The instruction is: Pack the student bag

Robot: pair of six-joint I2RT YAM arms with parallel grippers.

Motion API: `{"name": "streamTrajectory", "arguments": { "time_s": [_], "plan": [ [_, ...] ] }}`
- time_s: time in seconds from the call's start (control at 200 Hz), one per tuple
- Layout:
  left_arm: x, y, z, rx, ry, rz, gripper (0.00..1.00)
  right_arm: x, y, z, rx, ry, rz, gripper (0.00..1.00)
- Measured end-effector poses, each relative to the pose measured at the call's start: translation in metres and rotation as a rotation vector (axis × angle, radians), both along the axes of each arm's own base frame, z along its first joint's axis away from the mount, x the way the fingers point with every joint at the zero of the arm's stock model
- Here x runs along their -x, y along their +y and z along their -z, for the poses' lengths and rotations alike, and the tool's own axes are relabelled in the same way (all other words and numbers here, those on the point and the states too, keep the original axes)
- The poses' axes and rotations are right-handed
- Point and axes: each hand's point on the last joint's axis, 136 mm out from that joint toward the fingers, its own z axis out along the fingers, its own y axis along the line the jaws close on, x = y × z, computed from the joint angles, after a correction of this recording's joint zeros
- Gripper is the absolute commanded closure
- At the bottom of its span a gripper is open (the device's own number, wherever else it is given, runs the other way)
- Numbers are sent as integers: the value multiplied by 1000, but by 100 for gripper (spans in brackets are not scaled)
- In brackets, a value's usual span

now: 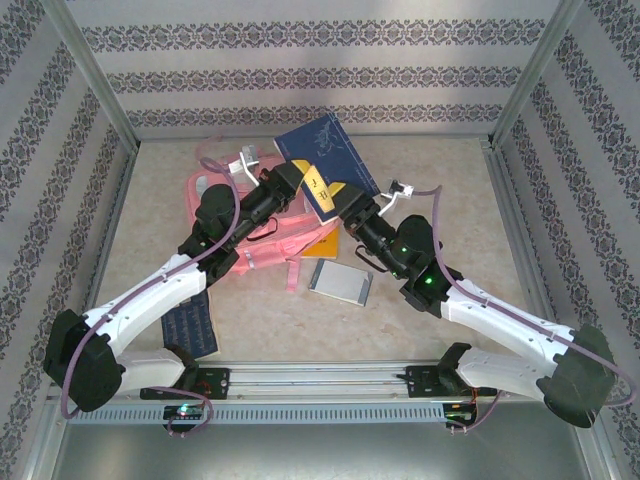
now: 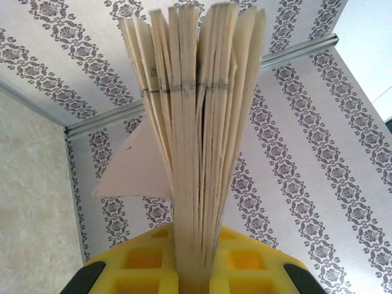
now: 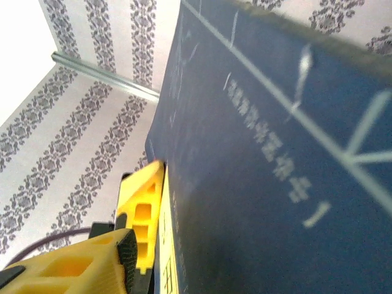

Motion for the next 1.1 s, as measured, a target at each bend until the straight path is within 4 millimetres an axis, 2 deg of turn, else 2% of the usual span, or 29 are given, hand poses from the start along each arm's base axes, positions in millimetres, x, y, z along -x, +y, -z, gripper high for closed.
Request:
{"name": "streamTrajectory", "arguments": {
  "time_s": [0.185,0.24,0.3,0.355,0.39,0.44,0.53,0.61,0.744,0.819,0.994,1.099],
  "plan": [
    [-1,0,4,-1,5,-6,100,-9,-11,3,-11,6,49,88],
    [-2,0,5,-2,8,-10,90,-9,-13,2,-24,9,51,100],
    [-2,-1,7,-8,11,-8,80,-9,-15,2,-17,6,49,100],
    [-1,-3,12,-37,15,-2,65,-8,-21,7,1,15,53,100],
    [-1,-3,18,-60,25,-2,56,-9,-30,10,18,22,72,100],
    [-1,-2,27,-95,53,-6,50,-11,-47,16,47,42,114,100],
    [-5,4,42,-194,100,-23,44,-9,-80,26,116,83,191,100],
    [-13,9,45,-273,139,-38,43,-1,-103,33,170,113,233,100],
    [-48,12,52,-383,202,-62,41,17,-127,52,264,156,253,100],
    [-72,15,74,-441,268,-76,41,25,-131,66,324,190,242,100],
    [-120,31,160,-581,530,-99,41,37,-132,95,429,265,198,100],
    [-141,43,199,-628,638,-105,41,42,-130,105,458,294,169,100]
  ]
}}
